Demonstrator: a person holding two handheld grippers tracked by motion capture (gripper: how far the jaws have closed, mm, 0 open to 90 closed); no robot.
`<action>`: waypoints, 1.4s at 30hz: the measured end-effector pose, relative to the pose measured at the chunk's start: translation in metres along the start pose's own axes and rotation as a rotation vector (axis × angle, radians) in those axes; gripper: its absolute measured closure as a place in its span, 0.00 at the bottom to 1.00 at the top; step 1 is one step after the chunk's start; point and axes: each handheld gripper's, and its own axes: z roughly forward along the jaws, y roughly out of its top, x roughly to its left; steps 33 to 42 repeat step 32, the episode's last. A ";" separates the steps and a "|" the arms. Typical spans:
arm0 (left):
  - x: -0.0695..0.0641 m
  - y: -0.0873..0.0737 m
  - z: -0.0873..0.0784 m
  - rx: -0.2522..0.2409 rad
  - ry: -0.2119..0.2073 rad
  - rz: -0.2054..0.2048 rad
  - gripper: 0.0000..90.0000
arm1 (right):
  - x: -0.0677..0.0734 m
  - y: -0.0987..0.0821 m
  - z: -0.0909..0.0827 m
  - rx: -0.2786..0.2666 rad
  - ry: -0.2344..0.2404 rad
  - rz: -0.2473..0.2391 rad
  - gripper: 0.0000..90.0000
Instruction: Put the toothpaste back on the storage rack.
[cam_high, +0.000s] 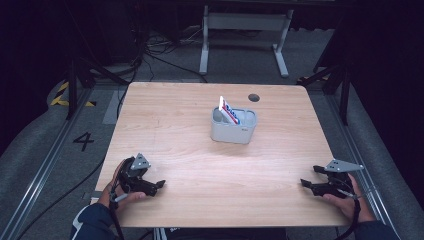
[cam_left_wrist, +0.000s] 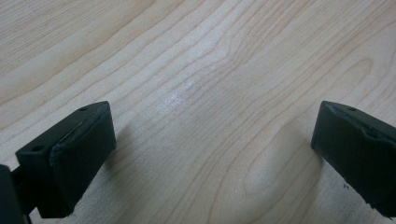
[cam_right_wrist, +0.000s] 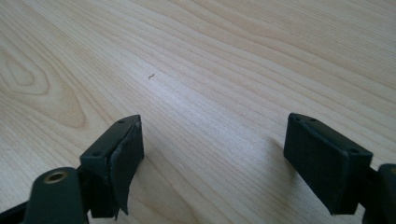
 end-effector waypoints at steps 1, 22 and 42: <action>0.000 0.000 0.000 0.000 0.000 -0.001 0.00 | 0.000 0.000 0.000 0.001 0.000 0.002 0.23; -0.001 0.000 0.000 0.000 0.005 -0.005 0.00 | 0.000 0.001 0.000 0.003 -0.003 0.008 0.22; -0.001 0.000 0.000 0.000 0.006 -0.005 0.00 | -0.001 0.001 0.001 0.003 -0.006 0.009 0.22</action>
